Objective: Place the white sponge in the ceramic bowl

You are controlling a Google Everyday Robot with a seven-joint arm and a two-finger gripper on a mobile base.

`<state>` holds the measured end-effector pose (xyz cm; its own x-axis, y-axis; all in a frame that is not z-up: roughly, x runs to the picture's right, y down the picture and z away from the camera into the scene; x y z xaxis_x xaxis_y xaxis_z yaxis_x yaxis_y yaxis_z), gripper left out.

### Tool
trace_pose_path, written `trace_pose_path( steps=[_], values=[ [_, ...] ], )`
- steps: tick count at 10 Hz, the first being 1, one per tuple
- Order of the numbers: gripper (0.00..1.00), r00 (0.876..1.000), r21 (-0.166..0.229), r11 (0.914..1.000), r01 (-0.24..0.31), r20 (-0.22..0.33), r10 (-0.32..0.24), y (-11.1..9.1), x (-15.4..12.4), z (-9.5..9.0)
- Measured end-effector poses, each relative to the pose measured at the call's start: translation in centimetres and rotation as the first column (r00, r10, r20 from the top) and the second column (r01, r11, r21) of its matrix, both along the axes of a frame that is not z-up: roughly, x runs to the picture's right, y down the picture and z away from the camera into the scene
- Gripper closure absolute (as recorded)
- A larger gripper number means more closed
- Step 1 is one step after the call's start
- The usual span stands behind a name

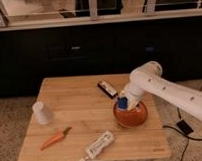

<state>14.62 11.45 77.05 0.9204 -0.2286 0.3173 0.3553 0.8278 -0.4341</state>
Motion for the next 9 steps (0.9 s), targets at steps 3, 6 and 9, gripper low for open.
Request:
trace_pose_path(
  steps=[3, 6, 9],
  values=[
    [0.80, 0.997, -0.015, 0.9989, -0.044, -0.060, 0.043, 0.4, 2.2, 0.7],
    [0.80, 0.990, -0.055, 0.9935, -0.100, -0.106, 0.094, 0.9, 4.0, 1.6],
    [0.80, 0.988, -0.084, 0.9893, -0.120, -0.111, 0.110, 1.6, 4.5, 2.2]
  ],
)
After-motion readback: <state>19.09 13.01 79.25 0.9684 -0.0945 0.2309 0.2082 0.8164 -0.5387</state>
